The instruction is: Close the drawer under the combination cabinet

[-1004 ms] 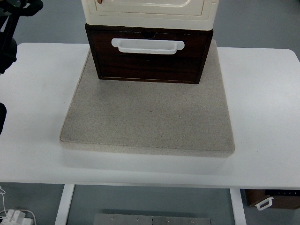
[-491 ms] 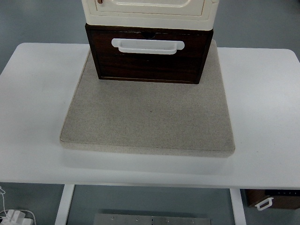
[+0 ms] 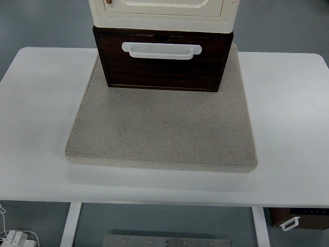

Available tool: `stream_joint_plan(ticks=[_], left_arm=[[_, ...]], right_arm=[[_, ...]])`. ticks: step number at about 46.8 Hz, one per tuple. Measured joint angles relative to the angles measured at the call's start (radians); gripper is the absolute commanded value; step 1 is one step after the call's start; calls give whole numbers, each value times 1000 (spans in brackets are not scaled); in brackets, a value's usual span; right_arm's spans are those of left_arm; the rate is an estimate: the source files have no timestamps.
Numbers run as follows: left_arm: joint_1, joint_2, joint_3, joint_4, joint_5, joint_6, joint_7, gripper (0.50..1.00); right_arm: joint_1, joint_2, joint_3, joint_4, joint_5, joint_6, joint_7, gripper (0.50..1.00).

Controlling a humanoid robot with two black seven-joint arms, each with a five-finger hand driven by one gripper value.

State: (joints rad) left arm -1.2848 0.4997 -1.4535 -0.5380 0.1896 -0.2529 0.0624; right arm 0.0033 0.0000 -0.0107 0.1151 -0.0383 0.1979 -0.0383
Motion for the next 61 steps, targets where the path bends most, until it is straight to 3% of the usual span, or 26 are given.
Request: stream_joint_plan(ticks=[23, 35, 61], left_arm=[[25, -59, 176, 276, -12, 94, 16, 1000], [109, -107, 182, 287, -104, 95, 20, 1000], [179, -269, 180, 288, -171, 83, -2, 1000]], right_arm=[[0, 0, 4, 0, 0, 0, 0, 952], [0, 0, 2, 0, 0, 0, 0, 952], [-3, 0, 3, 0, 0, 0, 0, 952]])
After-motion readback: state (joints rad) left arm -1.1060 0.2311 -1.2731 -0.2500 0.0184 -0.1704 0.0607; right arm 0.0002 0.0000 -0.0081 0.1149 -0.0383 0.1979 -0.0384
